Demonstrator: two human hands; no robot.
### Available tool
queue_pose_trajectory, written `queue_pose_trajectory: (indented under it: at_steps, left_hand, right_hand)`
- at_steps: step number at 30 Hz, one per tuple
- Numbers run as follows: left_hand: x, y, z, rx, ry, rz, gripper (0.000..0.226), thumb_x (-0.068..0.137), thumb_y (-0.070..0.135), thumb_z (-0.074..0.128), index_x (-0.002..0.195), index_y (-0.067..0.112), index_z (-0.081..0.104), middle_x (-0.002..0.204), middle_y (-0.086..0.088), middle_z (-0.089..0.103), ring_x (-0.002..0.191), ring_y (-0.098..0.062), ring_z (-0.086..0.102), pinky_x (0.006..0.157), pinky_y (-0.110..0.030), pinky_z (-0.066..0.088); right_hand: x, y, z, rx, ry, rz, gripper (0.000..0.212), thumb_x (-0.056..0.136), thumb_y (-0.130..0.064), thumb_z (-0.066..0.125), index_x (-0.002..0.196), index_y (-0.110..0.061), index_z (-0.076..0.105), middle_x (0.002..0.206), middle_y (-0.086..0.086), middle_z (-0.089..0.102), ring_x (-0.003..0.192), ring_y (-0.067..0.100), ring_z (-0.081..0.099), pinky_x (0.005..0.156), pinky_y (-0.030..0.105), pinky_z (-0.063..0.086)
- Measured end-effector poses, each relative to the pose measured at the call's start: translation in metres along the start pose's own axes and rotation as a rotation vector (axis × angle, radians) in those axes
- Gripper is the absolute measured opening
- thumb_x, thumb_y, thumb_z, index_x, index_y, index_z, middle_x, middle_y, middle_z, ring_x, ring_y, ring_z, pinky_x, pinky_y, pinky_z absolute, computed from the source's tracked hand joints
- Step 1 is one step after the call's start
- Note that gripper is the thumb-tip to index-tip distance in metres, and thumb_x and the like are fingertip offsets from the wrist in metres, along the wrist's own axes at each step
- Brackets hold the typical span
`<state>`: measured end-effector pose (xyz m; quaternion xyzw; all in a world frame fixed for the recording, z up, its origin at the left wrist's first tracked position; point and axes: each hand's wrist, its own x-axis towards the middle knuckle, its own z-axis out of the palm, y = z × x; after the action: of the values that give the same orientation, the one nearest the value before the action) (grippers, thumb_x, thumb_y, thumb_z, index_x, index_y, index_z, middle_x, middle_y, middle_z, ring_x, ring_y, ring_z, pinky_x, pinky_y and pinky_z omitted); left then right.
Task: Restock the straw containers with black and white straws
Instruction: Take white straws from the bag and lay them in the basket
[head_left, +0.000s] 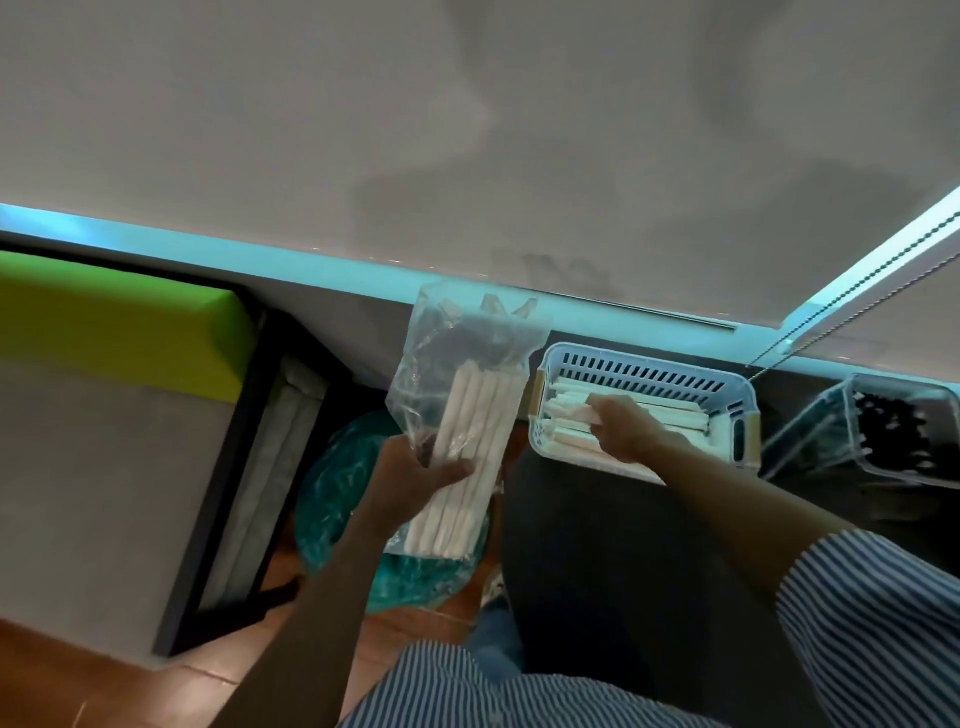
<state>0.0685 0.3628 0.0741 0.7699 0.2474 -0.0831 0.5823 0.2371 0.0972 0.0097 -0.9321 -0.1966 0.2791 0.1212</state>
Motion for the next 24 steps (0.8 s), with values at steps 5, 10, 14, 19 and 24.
queue_pose_trajectory:
  at_steps: [5, 10, 14, 19, 24]
  left_hand:
    - [0.002, -0.006, -0.001, -0.066, -0.036, -0.030, 0.033, 0.073, 0.010, 0.088, 0.103, 0.006, 0.076, 0.094, -0.006, 0.079, 0.087, -0.022, 0.077, 0.076, -0.032, 0.063]
    - [0.007, -0.007, 0.001, -0.071, -0.045, -0.043, 0.031, 0.073, 0.006, 0.087, 0.102, 0.005, 0.075, 0.092, -0.006, 0.079, 0.086, -0.022, 0.077, 0.075, -0.031, 0.063]
    - [0.010, -0.007, 0.002, -0.049, -0.071, -0.049, 0.031, 0.073, 0.009, 0.087, 0.101, 0.005, 0.075, 0.091, -0.006, 0.079, 0.084, -0.022, 0.077, 0.075, -0.034, 0.063]
    - [0.012, -0.008, 0.004, -0.036, -0.097, -0.043, 0.032, 0.073, 0.011, 0.087, 0.102, 0.005, 0.075, 0.091, -0.005, 0.079, 0.084, -0.022, 0.077, 0.075, -0.032, 0.063]
    - [0.014, -0.005, 0.008, -0.031, -0.119, -0.048, 0.031, 0.075, 0.011, 0.087, 0.103, 0.006, 0.075, 0.092, -0.004, 0.079, 0.085, -0.017, 0.077, 0.073, -0.025, 0.060]
  right_hand:
    - [0.001, 0.007, 0.004, -0.202, -0.029, 0.030, 0.013, 0.089, 0.000, 0.055, 0.091, -0.012, 0.058, 0.096, 0.009, 0.063, 0.090, 0.029, 0.061, 0.078, 0.041, 0.054]
    - [0.007, 0.007, 0.001, -0.301, 0.025, 0.001, 0.013, 0.092, -0.003, 0.054, 0.097, -0.013, 0.061, 0.097, 0.008, 0.062, 0.093, 0.029, 0.061, 0.080, 0.041, 0.047]
    - [0.013, 0.004, 0.000, -0.246, 0.098, -0.021, 0.007, 0.094, -0.005, 0.058, 0.092, -0.005, 0.065, 0.091, 0.011, 0.065, 0.084, 0.030, 0.064, 0.071, 0.038, 0.050]
    - [0.023, 0.001, 0.005, 0.002, 0.212, -0.010, 0.013, 0.091, -0.003, 0.069, 0.103, 0.001, 0.068, 0.094, 0.015, 0.063, 0.085, 0.032, 0.066, 0.073, 0.042, 0.057]
    - [0.027, -0.022, -0.013, 0.360, 0.465, 0.003, 0.021, 0.095, -0.005, 0.062, 0.115, -0.001, 0.069, 0.106, 0.016, 0.071, 0.097, 0.028, 0.066, 0.089, 0.034, 0.053]
